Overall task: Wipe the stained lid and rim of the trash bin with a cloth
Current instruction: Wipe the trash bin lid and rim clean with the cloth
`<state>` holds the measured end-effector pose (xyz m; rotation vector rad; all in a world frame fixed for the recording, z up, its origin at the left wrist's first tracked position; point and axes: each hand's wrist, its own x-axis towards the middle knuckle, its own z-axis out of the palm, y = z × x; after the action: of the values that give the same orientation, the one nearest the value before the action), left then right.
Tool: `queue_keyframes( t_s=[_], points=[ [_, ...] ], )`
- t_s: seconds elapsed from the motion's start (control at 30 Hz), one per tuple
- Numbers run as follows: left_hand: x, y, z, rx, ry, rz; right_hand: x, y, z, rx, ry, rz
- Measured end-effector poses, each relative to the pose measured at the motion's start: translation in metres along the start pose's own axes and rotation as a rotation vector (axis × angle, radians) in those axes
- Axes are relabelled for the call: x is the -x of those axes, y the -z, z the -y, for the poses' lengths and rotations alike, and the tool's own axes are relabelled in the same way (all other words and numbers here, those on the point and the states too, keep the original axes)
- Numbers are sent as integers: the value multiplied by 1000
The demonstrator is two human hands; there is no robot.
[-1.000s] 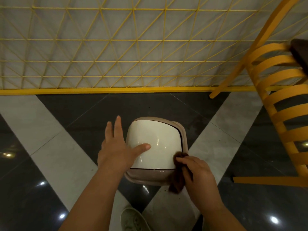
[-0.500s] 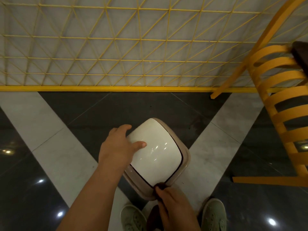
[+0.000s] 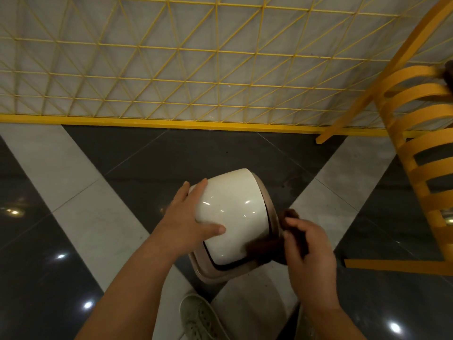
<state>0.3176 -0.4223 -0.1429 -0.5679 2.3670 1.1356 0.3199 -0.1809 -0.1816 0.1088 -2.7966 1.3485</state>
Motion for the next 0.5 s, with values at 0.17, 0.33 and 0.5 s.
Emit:
queue_keyframes(
  t_s=[0.17,0.33,0.5],
  points=[
    [-9,-5,-3,-65,2,-18,14,-31,11,63,-39,50],
    [-11,-3,-3,-113,23,17,31,-43,18,284,450,307],
    [-9,-4,-2,-77,-10,23,18,-16,-13,289,156,277]
  ],
)
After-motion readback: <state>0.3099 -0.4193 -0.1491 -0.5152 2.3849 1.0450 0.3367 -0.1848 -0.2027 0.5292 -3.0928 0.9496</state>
